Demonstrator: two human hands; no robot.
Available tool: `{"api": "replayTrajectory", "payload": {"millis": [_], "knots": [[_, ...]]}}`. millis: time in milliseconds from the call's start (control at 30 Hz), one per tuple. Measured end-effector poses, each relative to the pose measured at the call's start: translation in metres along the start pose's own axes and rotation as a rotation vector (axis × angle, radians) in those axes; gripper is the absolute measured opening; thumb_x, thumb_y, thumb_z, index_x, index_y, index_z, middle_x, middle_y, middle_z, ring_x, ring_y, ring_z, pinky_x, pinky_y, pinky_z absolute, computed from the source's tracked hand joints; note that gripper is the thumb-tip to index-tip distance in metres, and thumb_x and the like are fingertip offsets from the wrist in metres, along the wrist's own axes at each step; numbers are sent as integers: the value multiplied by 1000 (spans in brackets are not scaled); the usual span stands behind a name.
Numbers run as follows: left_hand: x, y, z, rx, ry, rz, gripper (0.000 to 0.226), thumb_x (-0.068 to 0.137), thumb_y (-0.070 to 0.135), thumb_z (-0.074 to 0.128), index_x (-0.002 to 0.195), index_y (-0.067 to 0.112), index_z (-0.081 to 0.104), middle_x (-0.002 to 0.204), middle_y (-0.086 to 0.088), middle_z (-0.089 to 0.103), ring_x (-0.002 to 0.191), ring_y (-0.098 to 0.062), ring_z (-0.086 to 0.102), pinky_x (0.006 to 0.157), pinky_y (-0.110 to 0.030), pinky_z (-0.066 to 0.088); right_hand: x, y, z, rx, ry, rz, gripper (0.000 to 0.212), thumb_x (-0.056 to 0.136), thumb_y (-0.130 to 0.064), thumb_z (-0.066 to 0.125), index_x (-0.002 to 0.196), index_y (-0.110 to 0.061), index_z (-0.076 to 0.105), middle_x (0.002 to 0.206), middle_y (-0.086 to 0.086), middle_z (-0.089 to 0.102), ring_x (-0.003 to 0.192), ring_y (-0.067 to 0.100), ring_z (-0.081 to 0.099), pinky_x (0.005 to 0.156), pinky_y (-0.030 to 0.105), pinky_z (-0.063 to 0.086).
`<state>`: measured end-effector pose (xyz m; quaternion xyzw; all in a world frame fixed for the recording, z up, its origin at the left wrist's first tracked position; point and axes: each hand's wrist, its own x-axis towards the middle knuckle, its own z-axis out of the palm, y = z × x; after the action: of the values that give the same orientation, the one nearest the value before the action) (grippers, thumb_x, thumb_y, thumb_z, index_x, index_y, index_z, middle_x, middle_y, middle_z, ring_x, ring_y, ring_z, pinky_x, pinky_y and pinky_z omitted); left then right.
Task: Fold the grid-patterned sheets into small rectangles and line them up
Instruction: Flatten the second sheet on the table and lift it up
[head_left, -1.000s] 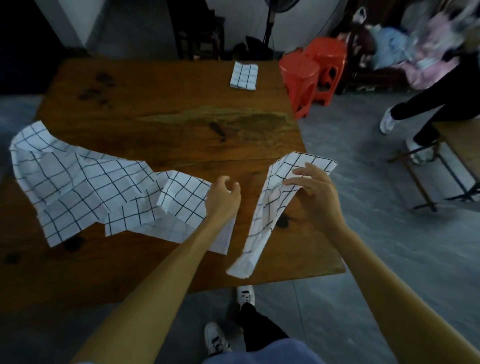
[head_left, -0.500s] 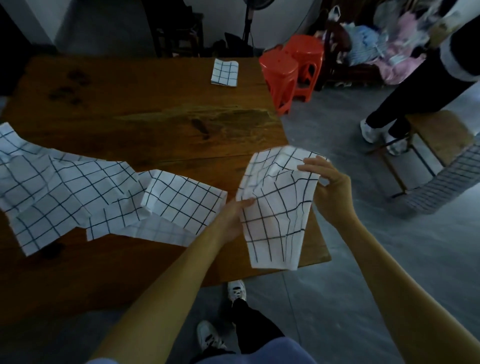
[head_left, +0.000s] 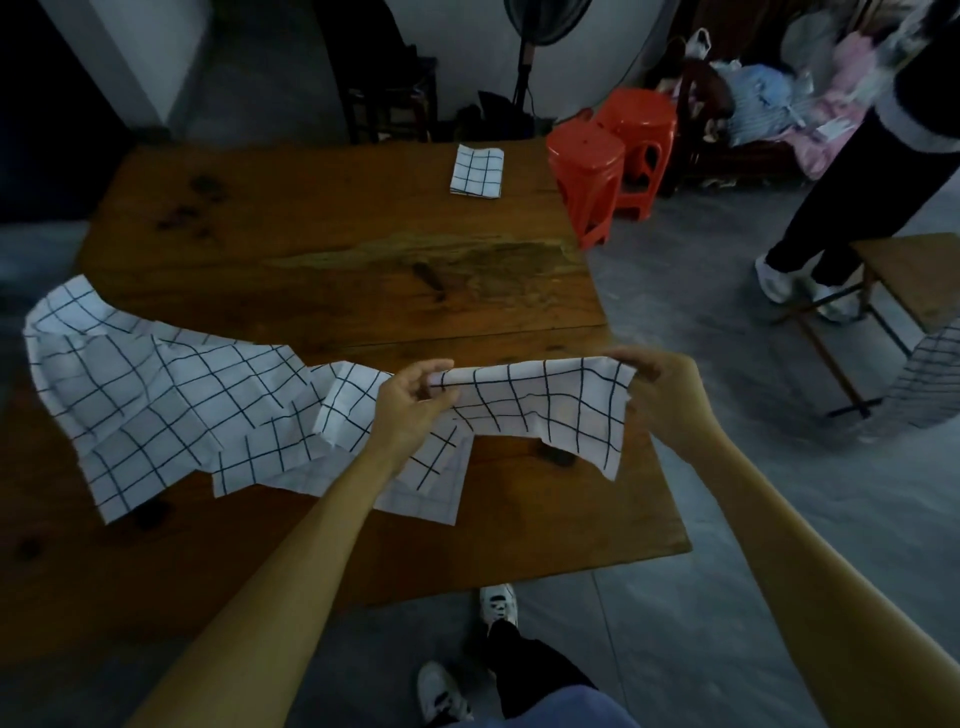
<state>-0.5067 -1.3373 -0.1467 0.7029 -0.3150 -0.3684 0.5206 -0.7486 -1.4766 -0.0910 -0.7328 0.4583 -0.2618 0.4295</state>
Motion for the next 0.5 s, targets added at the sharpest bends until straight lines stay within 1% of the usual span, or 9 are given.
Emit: {"api": "replayTrajectory", "payload": {"millis": [33,100,167,233,300,333,400,433,500], "knots": [[-1,-1,-1,103,22,31,34,81,18,74,112,28,64,115,-2,58,103,-15,55,93,-34,49,3,-5,0,6,-18,-2,28,86,5,59,102,-13,74,92,-3,74,81,7,70,65,18,55],[-1,0,-2,306,75,139,38,80,22,75,115,26,62,122,-1,46,111,-11,42,100,-34,41,7,-17,0,-10,-56,-39,28,87,4,59,97,-17,74,90,-6,73,77,2,68,63,15,53],[-2,14,6,402,75,294,43,80,27,74,120,24,60,126,-1,37,117,-9,33,102,-30,33,7,-31,3,-46,-115,-76,32,89,5,55,91,-22,72,86,-9,71,67,-4,64,57,10,48],[-5,38,22,478,-19,453,46,82,38,68,124,22,58,129,-1,43,120,-7,34,100,-27,26,7,-43,9,-89,-186,-95,43,90,11,46,90,-24,71,81,-1,71,46,0,54,44,9,38],[-7,57,39,529,-95,551,47,83,44,62,123,19,60,126,0,54,119,-10,43,102,-31,28,5,-55,13,-121,-240,-106,50,87,15,40,91,-22,73,77,8,71,36,6,41,38,11,28],[-7,63,46,533,-106,573,44,85,43,62,121,18,61,122,0,59,117,-12,48,104,-35,29,4,-60,13,-120,-264,-114,50,86,16,39,93,-19,74,80,8,71,36,5,40,38,11,27],[-5,67,51,493,-87,578,31,88,37,63,112,18,65,109,5,66,102,-9,56,107,-42,29,4,-65,12,-120,-290,-140,51,86,16,40,95,-20,75,89,-2,73,37,4,43,39,11,29],[-4,67,52,466,-70,572,23,90,34,63,105,18,67,100,7,67,92,-5,57,108,-40,27,4,-66,11,-122,-285,-149,49,88,13,42,96,-23,73,86,-9,72,38,5,42,40,12,29],[-5,66,51,437,-39,566,13,91,30,62,93,19,68,85,12,64,76,5,53,104,-32,25,2,-63,8,-81,-229,-168,38,94,2,47,104,-27,69,65,-20,61,43,4,42,44,15,31]]}}
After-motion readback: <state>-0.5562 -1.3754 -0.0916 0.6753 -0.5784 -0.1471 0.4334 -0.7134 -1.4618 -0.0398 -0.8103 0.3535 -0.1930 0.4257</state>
